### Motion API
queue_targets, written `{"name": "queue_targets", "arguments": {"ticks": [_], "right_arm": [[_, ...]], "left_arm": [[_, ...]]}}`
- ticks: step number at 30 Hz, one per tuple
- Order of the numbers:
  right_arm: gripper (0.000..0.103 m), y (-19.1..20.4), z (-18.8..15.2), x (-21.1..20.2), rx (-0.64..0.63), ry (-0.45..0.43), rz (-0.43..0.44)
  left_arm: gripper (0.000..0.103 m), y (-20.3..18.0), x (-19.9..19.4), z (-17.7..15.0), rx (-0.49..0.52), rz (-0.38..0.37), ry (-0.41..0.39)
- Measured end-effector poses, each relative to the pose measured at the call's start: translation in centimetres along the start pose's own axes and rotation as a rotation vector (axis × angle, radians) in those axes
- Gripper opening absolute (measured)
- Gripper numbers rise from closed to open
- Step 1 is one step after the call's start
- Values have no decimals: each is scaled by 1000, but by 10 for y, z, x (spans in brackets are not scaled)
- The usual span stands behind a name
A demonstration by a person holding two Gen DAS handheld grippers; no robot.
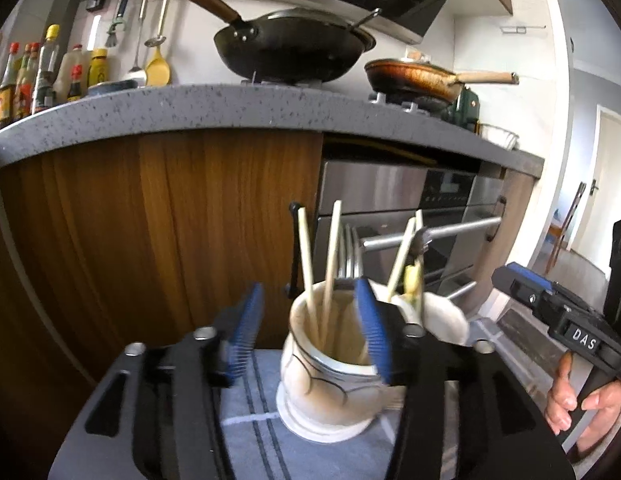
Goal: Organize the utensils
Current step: 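Open both tools and move them back over the gold fork and spoon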
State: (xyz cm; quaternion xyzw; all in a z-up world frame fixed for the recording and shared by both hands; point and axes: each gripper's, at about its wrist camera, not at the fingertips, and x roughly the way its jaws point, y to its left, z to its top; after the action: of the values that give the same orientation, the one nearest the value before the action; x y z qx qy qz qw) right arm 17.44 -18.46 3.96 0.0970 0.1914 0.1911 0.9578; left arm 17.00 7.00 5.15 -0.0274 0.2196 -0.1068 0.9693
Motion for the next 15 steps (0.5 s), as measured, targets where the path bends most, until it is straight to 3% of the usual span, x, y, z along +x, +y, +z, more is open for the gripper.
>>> {"name": "queue_targets", "arguments": {"ticks": [1,7,11,15], "right_arm": [[74,0,0,-5,-4,1,7],[98,1,-6,-44,-93,26,-26],[98,-8,-21,-58,-133,67,-116],[98,-26,-41,-60,-115,138,-153]], "left_arm": [[69,-2,-7,1,-4,0,-5],[96,-18,-37,-2,-4,-6,-23],[98,-31,-46,-15,-15,0,-13],[98,-44,-38,-37,-25,-25,35]]}}
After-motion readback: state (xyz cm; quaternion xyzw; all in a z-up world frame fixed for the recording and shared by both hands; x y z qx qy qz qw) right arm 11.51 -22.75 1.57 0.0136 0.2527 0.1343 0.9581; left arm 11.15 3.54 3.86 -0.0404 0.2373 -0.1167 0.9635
